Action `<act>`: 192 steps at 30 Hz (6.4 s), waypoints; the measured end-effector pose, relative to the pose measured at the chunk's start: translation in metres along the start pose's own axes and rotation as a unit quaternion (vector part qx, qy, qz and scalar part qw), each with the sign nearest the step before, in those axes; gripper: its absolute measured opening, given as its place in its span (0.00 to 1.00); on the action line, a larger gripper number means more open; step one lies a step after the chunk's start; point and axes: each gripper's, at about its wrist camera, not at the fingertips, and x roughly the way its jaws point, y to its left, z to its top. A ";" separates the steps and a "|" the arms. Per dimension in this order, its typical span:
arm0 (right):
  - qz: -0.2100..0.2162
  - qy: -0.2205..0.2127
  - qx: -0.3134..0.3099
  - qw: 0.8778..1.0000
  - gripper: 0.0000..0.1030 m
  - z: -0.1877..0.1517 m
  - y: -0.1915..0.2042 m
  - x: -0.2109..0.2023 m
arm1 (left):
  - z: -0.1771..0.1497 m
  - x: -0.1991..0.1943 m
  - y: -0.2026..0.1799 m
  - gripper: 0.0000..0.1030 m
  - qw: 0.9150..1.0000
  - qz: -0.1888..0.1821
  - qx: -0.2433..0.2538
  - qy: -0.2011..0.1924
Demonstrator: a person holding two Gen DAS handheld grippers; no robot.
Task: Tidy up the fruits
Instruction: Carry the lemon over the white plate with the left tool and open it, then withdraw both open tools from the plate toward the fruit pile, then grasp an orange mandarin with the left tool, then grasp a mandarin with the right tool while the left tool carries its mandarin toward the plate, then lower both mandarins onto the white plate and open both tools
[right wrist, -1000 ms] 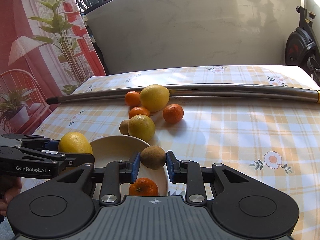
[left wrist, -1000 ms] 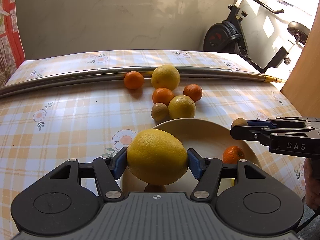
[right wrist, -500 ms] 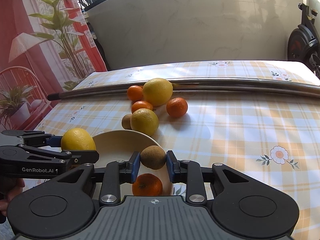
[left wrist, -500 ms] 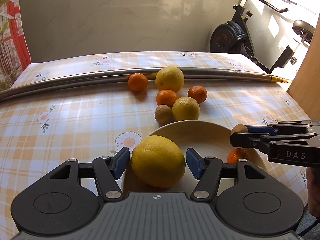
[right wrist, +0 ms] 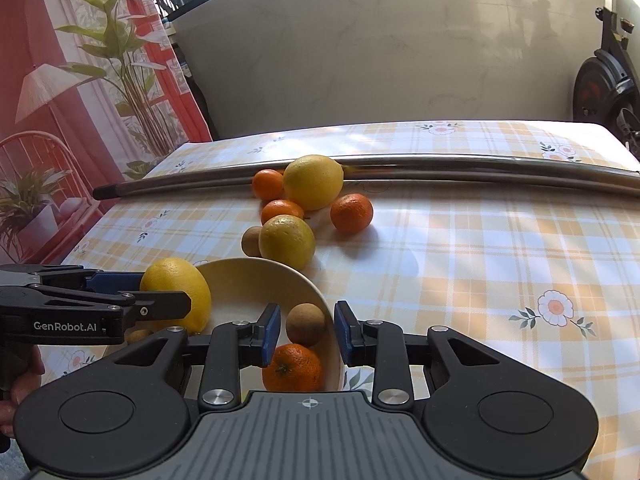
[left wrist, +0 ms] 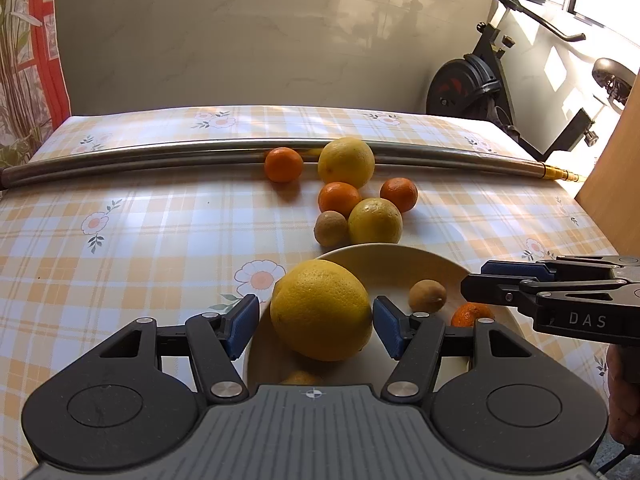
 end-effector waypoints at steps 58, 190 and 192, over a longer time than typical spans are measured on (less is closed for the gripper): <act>-0.027 -0.022 0.004 0.999 0.29 0.021 -0.020 -0.016 | 0.054 -0.044 0.047 0.62 0.993 -0.004 -0.086 -0.079; -0.005 -0.023 -0.016 1.000 0.32 0.019 -0.026 0.002 | 0.049 0.048 -0.022 0.39 0.992 -0.069 0.090 0.049; -0.005 -0.024 -0.014 1.000 0.32 0.019 -0.026 0.001 | 0.049 0.047 -0.022 0.40 0.993 -0.069 0.088 0.049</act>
